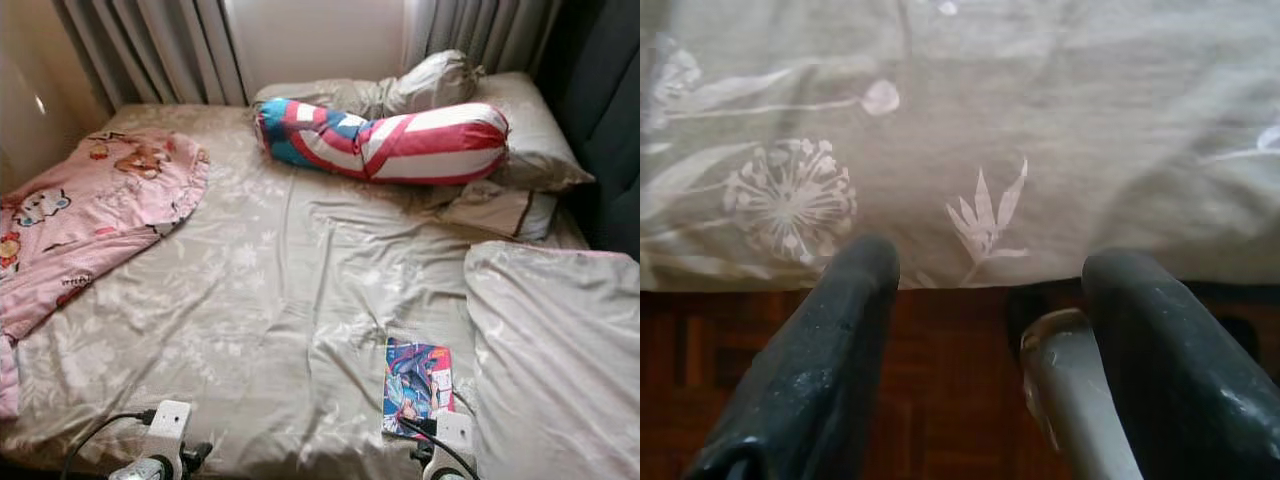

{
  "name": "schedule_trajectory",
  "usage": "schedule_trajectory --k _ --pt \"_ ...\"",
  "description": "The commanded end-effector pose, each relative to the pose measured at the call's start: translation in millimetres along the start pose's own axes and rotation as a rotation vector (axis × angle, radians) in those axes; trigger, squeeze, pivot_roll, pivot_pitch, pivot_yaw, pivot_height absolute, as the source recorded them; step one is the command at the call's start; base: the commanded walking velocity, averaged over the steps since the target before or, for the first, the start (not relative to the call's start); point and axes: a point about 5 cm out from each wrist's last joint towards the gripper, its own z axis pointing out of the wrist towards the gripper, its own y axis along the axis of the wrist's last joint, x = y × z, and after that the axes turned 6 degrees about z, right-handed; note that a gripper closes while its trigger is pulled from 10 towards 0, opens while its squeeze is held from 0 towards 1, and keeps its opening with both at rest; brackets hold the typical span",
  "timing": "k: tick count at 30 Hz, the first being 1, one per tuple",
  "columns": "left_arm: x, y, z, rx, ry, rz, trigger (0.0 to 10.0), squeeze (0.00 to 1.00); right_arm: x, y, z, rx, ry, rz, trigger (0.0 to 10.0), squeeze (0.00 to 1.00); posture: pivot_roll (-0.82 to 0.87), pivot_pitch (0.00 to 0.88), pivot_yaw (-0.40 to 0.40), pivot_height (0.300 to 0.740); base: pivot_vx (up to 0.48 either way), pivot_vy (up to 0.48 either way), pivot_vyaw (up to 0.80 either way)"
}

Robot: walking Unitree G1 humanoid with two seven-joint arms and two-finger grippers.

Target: Clean up the room

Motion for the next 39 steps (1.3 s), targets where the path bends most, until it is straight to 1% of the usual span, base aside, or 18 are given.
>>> schedule_trajectory --k 1,3,4,5,10,13,14,15,23,27,28,32,34,39 --pt "-0.9 -8.2 -1.1 0.040 0.010 -0.017 10.0 0.00 3.1 -8.8 -1.7 0.029 0.018 -0.027 10.0 0.00 -0.09 0.000 -0.001 0.717 0.000 0.000 0.00" --pt "0.2 -12.2 -2.1 0.051 0.030 -0.047 10.0 0.00 2.3 -11.0 -2.4 0.039 0.029 -0.057 10.0 0.00 -0.09 0.000 -0.010 0.717 0.000 0.000 0.00" --pt "0.2 -12.2 -2.1 0.051 0.030 -0.047 10.0 0.00 2.3 -11.0 -2.4 0.039 0.029 -0.057 10.0 0.00 -0.09 0.000 -0.010 0.717 0.000 0.000 0.00" --pt "0.8 -14.9 -2.7 0.058 0.039 -0.057 10.0 0.00 -0.6 -13.7 -3.4 0.046 0.033 -0.076 10.0 0.00 -0.09 0.000 -0.016 0.717 0.000 0.000 0.00" --pt "0.6 -21.0 -4.2 0.077 0.044 -0.050 10.0 0.00 -10.9 -20.9 -6.8 0.062 0.024 -0.085 10.0 0.00 -0.08 0.000 -0.024 0.717 0.000 0.000 0.00" --pt "0.9 -22.3 -4.6 0.082 0.046 -0.052 10.0 0.00 -11.6 -23.0 -7.4 0.069 0.026 -0.092 10.0 0.00 -0.08 0.000 -0.024 0.717 0.000 0.000 0.00" --pt "1.5 -24.9 -5.3 0.089 0.048 -0.053 10.0 0.00 -8.4 -29.6 -8.9 0.089 0.036 -0.102 10.0 0.00 -0.08 0.000 -0.023 0.717 0.000 0.000 0.00" --pt "1.5 -24.9 -5.3 0.089 0.048 -0.053 10.0 0.00 -8.4 -29.6 -8.9 0.089 0.036 -0.102 10.0 0.00 -0.08 0.000 -0.023 0.717 0.000 0.000 0.00" --pt "2.7 -32.6 -7.6 0.112 0.046 -0.038 10.0 0.00 29.6 -53.7 -14.1 0.152 0.072 -0.129 10.0 0.00 -0.10 0.000 -0.003 0.717 0.000 0.000 0.00" --pt "4.1 -35.9 -8.8 0.122 0.046 -0.032 10.0 0.00 35.4 -59.1 -16.1 0.163 0.078 -0.139 10.0 0.00 -0.09 0.000 0.001 0.717 0.000 0.000 0.00" --pt "5.0 -38.3 -9.6 0.130 0.045 -0.025 10.0 0.00 40.0 -62.4 -17.6 0.165 0.085 -0.152 10.0 0.00 -0.09 0.000 0.002 0.717 0.000 0.000 0.77" --pt "5.3 -41.0 -10.5 0.140 0.045 -0.020 10.0 0.00 45.4 -64.9 -18.7 0.168 0.091 -0.165 10.0 0.00 -0.09 0.000 0.002 0.717 0.000 0.000 0.79" --pt "6.0 -42.0 -10.8 0.144 0.043 -0.016 10.0 0.00 38.2 -61.7 -17.3 0.166 0.087 -0.148 10.0 0.00 -0.09 0.000 0.000 0.717 0.000 0.000 0.40" --pt "5.8 -40.7 -10.4 0.139 0.042 -0.019 10.0 0.00 37.8 -60.9 -16.9 0.164 0.083 -0.143 10.0 0.00 -0.09 0.000 -0.001 0.717 0.000 0.000 0.00"
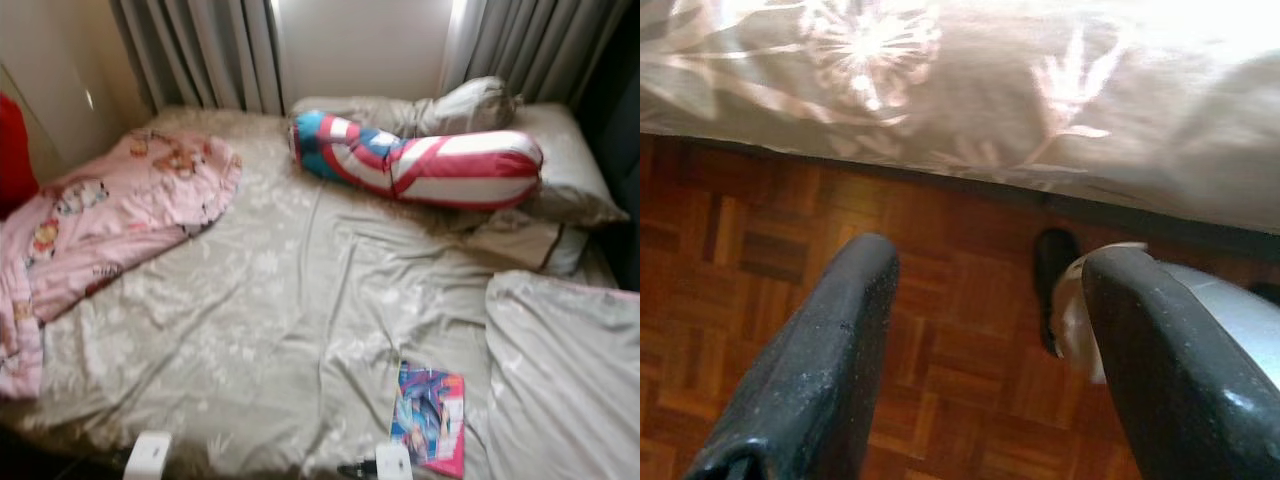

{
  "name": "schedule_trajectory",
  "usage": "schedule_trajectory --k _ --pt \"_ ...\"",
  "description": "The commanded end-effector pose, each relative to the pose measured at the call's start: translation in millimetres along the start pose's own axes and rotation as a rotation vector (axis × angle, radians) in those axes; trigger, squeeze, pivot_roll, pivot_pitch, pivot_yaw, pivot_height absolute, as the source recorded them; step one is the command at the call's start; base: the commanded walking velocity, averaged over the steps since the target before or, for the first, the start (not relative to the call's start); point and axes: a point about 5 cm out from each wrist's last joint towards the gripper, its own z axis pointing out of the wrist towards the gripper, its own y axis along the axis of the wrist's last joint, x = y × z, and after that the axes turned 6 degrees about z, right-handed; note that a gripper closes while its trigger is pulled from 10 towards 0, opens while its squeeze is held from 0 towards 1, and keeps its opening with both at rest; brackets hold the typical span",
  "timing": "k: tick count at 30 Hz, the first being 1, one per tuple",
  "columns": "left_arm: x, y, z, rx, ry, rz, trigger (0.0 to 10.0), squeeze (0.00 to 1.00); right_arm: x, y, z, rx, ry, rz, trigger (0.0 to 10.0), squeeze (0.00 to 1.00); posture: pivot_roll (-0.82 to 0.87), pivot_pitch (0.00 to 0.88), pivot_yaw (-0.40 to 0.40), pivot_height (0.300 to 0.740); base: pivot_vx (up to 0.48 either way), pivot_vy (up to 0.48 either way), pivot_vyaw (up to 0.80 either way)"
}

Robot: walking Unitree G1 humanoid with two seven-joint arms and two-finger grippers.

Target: Clean up the room

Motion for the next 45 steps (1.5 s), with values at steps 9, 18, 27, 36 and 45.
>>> schedule_trajectory --k 9,18,27,36,45 --pt "-3.3 7.4 1.5 -0.016 -0.021 0.032 10.0 0.00 -4.9 -1.1 -0.4 0.002 -0.023 0.016 10.0 0.00 -0.09 0.000 0.004 0.717 0.000 0.038 0.00" --pt "-2.9 8.2 1.6 -0.018 -0.024 0.037 10.0 0.00 -3.9 -0.4 -0.1 0.002 -0.025 0.015 10.0 0.00 -0.09 0.000 0.004 0.717 0.000 0.198 0.00" --pt "-4.1 8.6 1.6 -0.023 -0.032 0.029 10.0 0.00 -3.8 -0.1 0.0 0.003 -0.021 0.009 10.0 0.00 -0.09 0.000 0.001 0.717 0.000 0.374 0.00" --pt "-5.2 10.2 1.9 -0.026 -0.036 0.031 10.0 0.00 -4.7 1.7 0.4 0.002 -0.024 0.005 10.0 0.00 -0.09 0.000 -0.003 0.717 0.000 0.472 0.00" --pt "-5.4 11.1 2.1 -0.027 -0.037 0.028 10.0 0.00 -4.8 2.7 0.7 0.002 -0.023 -0.001 10.0 0.00 -0.09 0.000 -0.005 0.717 0.000 0.472 0.00"
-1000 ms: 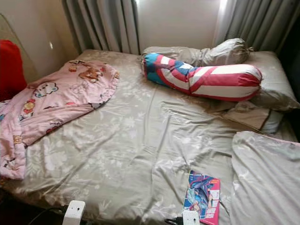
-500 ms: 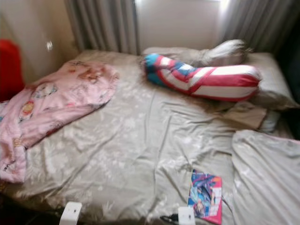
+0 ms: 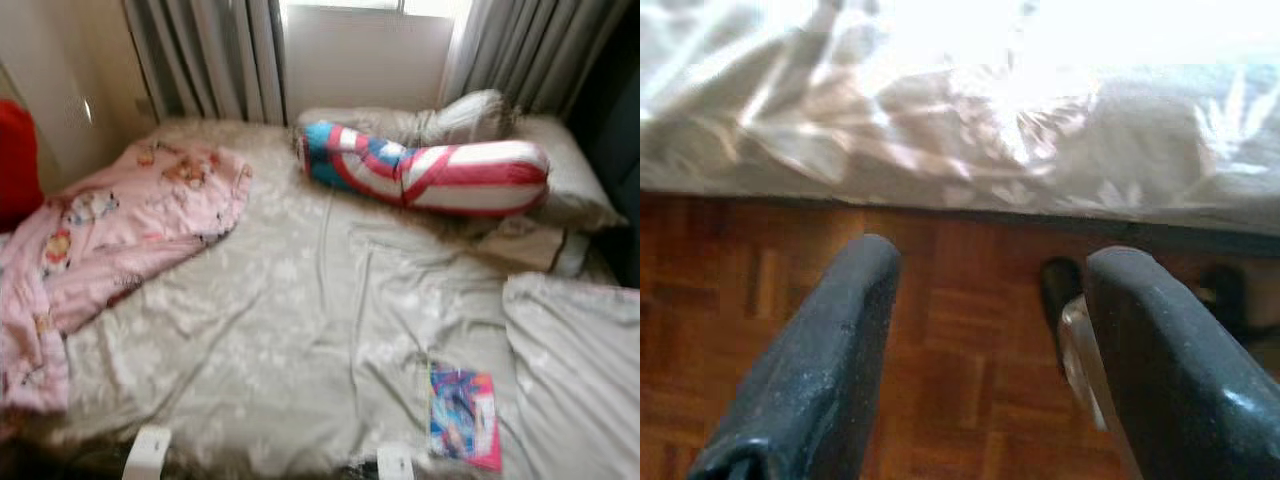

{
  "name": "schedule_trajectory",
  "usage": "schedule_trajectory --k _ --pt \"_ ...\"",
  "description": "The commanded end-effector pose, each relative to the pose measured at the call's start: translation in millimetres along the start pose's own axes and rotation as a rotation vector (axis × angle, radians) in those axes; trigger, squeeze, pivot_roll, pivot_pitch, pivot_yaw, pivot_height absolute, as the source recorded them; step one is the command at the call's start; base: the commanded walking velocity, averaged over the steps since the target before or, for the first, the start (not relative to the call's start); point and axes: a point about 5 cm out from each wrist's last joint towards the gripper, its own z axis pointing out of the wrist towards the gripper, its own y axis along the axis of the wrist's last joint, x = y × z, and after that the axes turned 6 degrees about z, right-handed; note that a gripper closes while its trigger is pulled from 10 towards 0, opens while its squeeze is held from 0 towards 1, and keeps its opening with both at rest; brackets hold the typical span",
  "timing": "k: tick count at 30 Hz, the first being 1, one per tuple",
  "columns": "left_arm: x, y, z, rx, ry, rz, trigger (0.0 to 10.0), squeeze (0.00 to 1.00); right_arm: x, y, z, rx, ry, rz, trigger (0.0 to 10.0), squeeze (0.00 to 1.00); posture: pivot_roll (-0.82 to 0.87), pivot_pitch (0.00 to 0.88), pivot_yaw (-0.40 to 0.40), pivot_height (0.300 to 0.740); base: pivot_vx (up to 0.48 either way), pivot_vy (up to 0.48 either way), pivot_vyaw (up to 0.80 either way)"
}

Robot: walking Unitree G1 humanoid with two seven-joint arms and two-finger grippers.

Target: Clean up the room

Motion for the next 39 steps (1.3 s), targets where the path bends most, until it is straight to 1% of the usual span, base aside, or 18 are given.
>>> schedule_trajectory --k 1,8,11,17,22,39 --pt "-6.4 -2.6 0.0 0.013 -0.020 0.003 10.0 0.00 -2.2 -3.2 -0.7 0.010 -0.007 0.004 10.0 0.00 -0.09 0.000 -0.005 0.717 0.000 0.472 0.00" --pt "-6.1 -3.0 -0.1 0.013 -0.020 -0.001 10.0 0.00 -1.5 -3.3 -0.6 0.013 -0.002 -0.005 10.0 0.00 -0.09 0.000 -0.004 0.717 0.000 0.472 0.00" --pt "-5.8 -3.2 -0.1 0.014 -0.020 -0.001 10.0 0.00 -1.0 -2.8 -0.6 0.011 0.004 -0.029 10.0 0.00 -0.09 0.000 -0.002 0.717 0.000 0.475 0.00" --pt "-6.0 -3.2 -0.1 0.014 -0.019 -0.001 10.0 0.00 -0.7 -3.5 -0.6 0.018 0.014 -0.025 10.0 0.00 -0.08 0.000 -0.003 0.717 0.000 0.476 0.71" --pt "-6.6 -3.2 -0.1 0.014 -0.020 -0.001 10.0 0.00 -1.1 -4.0 -0.7 0.019 0.011 -0.008 10.0 0.00 -0.08 0.000 -0.005 0.717 0.000 0.475 0.00" --pt "-7.0 -3.7 -0.2 0.014 -0.020 -0.003 10.0 0.00 -1.1 -4.8 -0.8 0.027 0.017 -0.016 10.0 0.00 -0.08 0.000 -0.005 0.717 0.000 0.476 0.00"
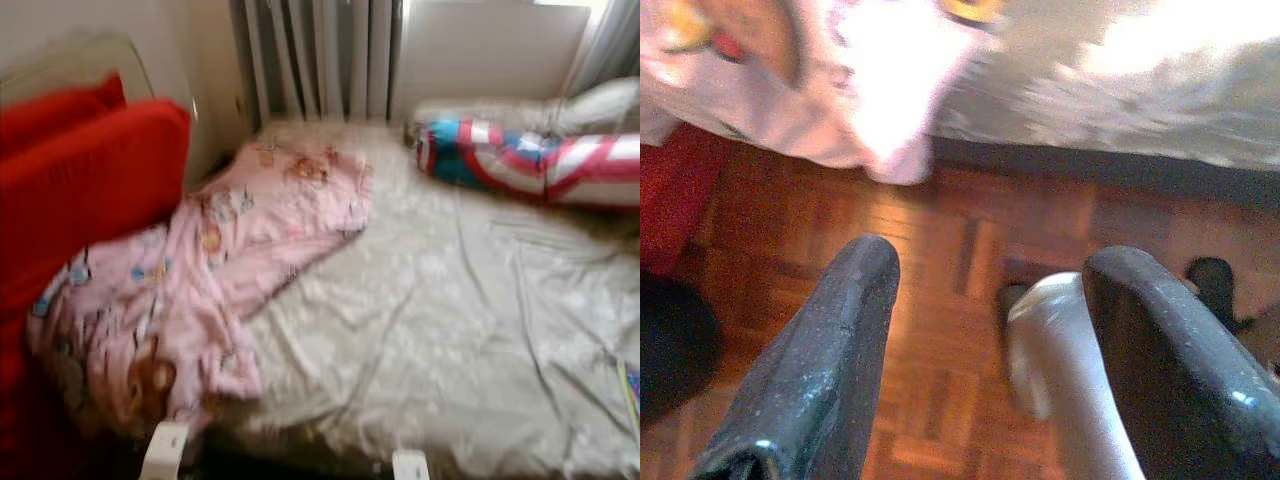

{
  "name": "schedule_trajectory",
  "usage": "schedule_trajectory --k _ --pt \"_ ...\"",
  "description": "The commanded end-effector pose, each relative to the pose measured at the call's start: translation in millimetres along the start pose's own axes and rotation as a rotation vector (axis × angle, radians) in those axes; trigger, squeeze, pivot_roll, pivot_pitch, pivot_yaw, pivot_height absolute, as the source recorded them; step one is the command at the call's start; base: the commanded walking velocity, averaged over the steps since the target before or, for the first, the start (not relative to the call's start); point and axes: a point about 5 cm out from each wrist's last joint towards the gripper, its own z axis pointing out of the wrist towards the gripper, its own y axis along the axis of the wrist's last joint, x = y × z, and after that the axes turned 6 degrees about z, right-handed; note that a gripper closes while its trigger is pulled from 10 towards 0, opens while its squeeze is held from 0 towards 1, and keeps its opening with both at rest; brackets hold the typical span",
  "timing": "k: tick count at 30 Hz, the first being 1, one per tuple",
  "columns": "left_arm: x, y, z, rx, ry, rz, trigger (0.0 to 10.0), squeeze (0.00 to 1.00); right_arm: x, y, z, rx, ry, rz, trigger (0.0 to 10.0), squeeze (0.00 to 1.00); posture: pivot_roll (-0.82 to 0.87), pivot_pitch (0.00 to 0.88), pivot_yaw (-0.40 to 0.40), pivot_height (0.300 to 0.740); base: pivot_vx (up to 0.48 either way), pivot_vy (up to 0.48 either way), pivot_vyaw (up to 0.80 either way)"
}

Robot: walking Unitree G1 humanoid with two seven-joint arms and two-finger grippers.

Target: Clean up the room

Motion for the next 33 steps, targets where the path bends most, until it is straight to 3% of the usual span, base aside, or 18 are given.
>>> schedule_trajectory --k 1,18,33 --pt "7.6 -8.1 -2.1 0.030 0.013 0.013 10.0 0.00 8.4 1.0 0.5 0.001 0.021 -0.001 10.0 0.00 -0.08 0.000 -0.004 0.717 0.000 0.476 0.00" --pt "6.6 -9.6 -2.4 0.032 0.011 0.018 10.0 0.00 8.4 -0.3 0.3 0.009 0.036 -0.032 10.0 0.00 -0.08 0.000 -0.004 0.717 0.000 0.472 0.00" --pt "6.4 -9.1 -2.5 0.022 0.006 0.018 10.0 0.00 8.4 -0.5 0.0 0.002 0.033 -0.015 10.0 0.00 -0.08 0.000 -0.005 0.717 0.000 0.032 0.00"
